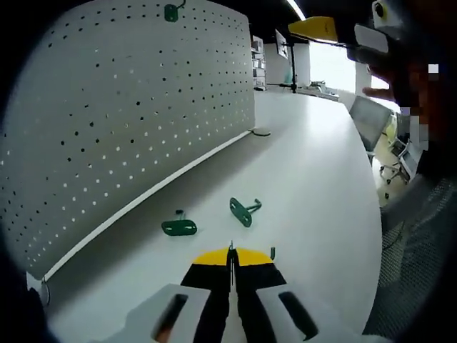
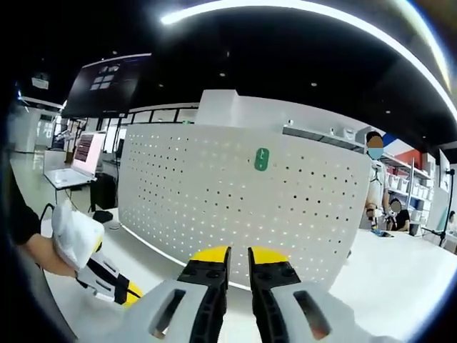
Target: Insert the hook assembly into the mounting plate slot until the hook locks in place.
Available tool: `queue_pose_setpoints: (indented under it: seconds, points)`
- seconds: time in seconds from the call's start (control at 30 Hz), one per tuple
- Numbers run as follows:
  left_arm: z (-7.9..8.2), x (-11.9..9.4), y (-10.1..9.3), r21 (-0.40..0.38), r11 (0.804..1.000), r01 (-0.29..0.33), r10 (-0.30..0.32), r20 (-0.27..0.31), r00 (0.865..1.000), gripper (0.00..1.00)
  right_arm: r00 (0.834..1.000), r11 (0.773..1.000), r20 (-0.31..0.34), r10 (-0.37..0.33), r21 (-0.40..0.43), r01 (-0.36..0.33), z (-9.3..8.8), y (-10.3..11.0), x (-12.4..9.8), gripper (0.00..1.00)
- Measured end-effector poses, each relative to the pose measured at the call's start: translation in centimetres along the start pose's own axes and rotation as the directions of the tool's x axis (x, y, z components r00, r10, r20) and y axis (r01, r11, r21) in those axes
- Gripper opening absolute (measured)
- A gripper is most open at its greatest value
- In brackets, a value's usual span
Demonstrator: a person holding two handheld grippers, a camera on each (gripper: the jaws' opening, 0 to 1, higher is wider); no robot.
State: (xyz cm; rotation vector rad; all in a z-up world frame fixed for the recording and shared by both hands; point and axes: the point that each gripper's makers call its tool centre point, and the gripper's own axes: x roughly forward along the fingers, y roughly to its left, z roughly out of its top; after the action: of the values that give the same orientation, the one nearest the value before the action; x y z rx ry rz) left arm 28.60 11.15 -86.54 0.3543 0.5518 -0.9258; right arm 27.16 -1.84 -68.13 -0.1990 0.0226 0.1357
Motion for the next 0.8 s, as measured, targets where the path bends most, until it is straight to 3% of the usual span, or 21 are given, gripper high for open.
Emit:
queue_pose_setpoints:
  seconds: [0.37, 0.8]
  points:
    - [3.2, -3.5, 2.8, -0.120, 0.992, -0.043, 0.058, 0.130, 0.990, 0.01, 0.998, 0.998, 0.010, 0.064, -0.016, -0.064, 0.7, 2.2, 0.0, 0.08]
    - [6.7, -8.3, 4.8, -0.197, 0.978, -0.065, 0.121, 0.288, 0.950, 0.01, 0.984, 0.985, 0.019, 0.175, -0.007, -0.174, 1.5, 5.5, -0.8, 0.08]
